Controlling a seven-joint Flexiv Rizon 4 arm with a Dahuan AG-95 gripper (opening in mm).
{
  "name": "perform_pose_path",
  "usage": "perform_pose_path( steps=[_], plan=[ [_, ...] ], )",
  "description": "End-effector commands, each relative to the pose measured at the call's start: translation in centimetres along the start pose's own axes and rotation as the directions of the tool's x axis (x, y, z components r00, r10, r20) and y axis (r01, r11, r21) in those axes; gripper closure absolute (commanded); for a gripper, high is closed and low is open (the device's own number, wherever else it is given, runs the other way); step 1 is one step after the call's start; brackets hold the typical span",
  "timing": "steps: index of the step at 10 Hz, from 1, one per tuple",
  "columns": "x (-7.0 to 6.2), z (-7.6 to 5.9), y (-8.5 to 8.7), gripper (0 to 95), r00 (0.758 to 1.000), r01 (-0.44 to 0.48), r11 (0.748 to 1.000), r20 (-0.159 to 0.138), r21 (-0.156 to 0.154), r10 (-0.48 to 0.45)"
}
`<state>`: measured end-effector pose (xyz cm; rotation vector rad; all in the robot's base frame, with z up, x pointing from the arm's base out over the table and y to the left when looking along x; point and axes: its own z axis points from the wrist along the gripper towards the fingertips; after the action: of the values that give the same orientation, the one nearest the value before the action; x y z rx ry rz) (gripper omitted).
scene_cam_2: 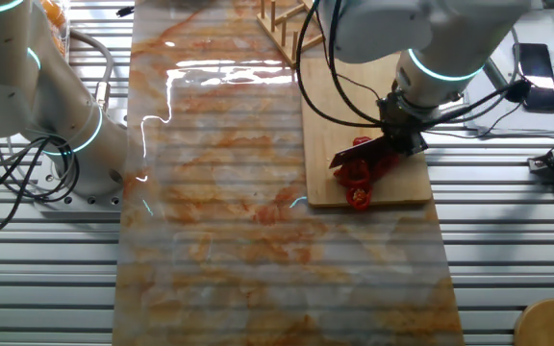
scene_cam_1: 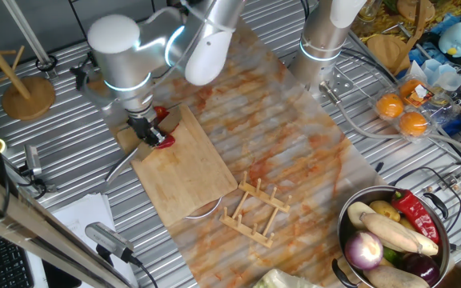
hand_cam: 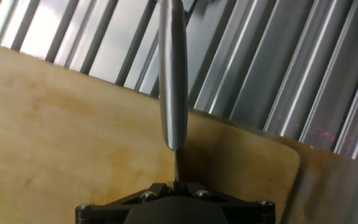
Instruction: Chop the chili peppers
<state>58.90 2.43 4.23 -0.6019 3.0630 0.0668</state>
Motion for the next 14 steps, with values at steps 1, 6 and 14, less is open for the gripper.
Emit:
perform_pose_path(
  steps=[1,6,14],
  plan=[
    [-1.2,3.1,-0.3,95.0,1.000,-0.001,1.000,-0.016,0.003,0.001],
    [-4.3,2.8,0.0,95.0,1.000,-0.024,1.000,-0.014,0.001,0.024],
    [-2.3,3.3,0.2,95.0,0.994,-0.020,1.000,-0.104,0.001,0.020]
  ],
)
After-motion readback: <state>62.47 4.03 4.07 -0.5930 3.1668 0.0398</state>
